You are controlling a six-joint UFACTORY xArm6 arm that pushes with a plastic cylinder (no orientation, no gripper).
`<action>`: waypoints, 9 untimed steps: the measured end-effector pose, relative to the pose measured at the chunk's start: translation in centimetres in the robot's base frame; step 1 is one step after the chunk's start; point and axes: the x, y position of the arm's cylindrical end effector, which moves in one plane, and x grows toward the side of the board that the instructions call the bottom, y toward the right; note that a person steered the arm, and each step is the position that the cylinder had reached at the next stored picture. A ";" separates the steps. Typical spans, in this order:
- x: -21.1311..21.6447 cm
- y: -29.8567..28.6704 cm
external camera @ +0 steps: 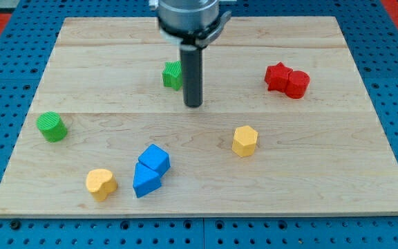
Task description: Move the green star towards the top center
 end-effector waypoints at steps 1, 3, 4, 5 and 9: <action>-2.1 -2.3; -3.6 -1.5; -4.2 -6.0; -4.2 -10.8; -5.4 -11.8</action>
